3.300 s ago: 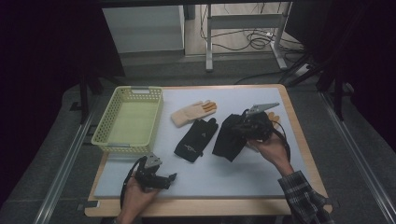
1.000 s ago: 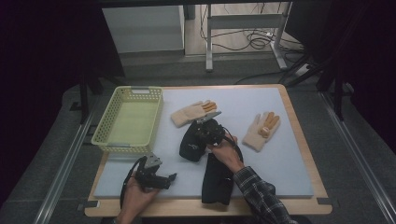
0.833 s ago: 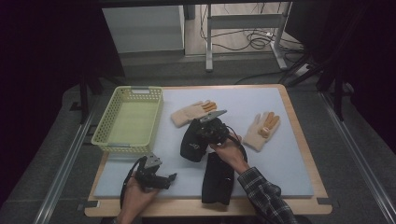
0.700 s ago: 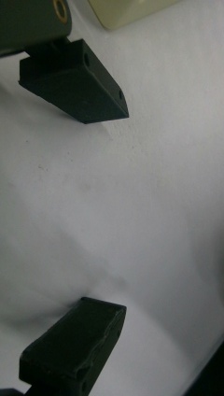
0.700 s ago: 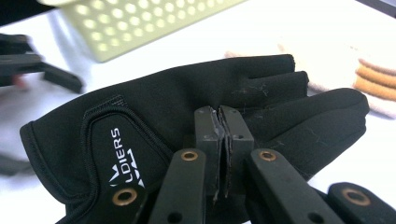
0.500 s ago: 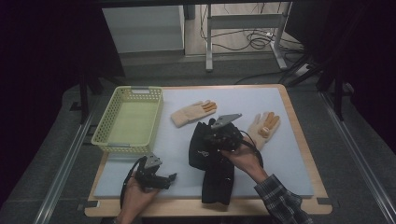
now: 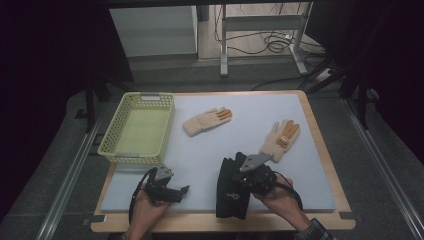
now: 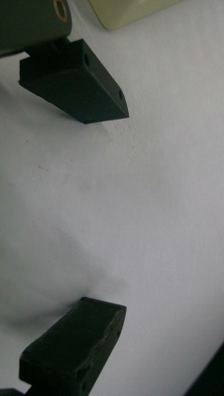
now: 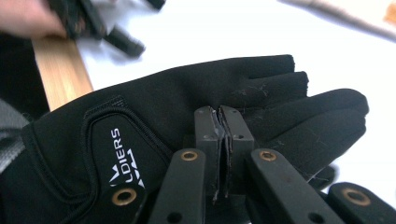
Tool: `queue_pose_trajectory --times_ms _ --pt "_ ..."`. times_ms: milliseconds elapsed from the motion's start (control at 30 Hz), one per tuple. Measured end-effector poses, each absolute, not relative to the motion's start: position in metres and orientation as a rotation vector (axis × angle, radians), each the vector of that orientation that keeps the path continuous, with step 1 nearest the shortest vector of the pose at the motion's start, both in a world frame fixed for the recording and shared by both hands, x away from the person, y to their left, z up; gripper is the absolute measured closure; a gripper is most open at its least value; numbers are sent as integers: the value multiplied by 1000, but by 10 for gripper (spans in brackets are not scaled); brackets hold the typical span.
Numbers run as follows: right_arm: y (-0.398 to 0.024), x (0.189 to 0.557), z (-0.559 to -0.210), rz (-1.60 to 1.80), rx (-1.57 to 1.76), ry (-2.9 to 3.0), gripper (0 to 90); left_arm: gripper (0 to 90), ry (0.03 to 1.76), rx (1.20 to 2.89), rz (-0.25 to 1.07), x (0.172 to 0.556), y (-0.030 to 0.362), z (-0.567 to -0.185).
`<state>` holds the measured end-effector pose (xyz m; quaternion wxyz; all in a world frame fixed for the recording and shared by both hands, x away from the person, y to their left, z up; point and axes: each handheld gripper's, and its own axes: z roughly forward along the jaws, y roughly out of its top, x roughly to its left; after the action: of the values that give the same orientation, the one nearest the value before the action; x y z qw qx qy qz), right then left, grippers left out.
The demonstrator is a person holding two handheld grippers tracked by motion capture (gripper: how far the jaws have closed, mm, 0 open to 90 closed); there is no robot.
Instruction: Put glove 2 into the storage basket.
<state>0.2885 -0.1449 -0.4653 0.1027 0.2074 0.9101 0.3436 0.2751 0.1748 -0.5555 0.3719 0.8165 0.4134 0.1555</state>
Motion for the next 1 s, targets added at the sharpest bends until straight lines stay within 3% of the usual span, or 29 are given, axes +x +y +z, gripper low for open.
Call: queue_pose_trajectory --times_ms 133,167,200,300,400,567,700,1000 --pt "-143 288 -487 975 636 2689 827 74 1056 2099 400 275 175 -555" --pt "-144 291 -498 1000 685 2696 753 74 1056 2099 400 275 175 -555" --pt "-144 291 -498 1000 685 2696 753 74 1056 2098 400 275 175 -555" --pt "-150 292 -494 1046 723 2668 563 74 1056 2098 400 275 175 -555" --pt "-157 292 -487 1075 737 2642 540 74 1056 2098 400 275 175 -555" --pt "-188 294 -484 1103 813 2586 575 74 1057 2098 400 275 175 -555" --pt "-216 288 -503 1135 888 2637 797 74 1057 2098 400 275 175 -555" --pt "-209 268 -529 1201 829 2755 843 76 1055 2099 396 275 176 -555"
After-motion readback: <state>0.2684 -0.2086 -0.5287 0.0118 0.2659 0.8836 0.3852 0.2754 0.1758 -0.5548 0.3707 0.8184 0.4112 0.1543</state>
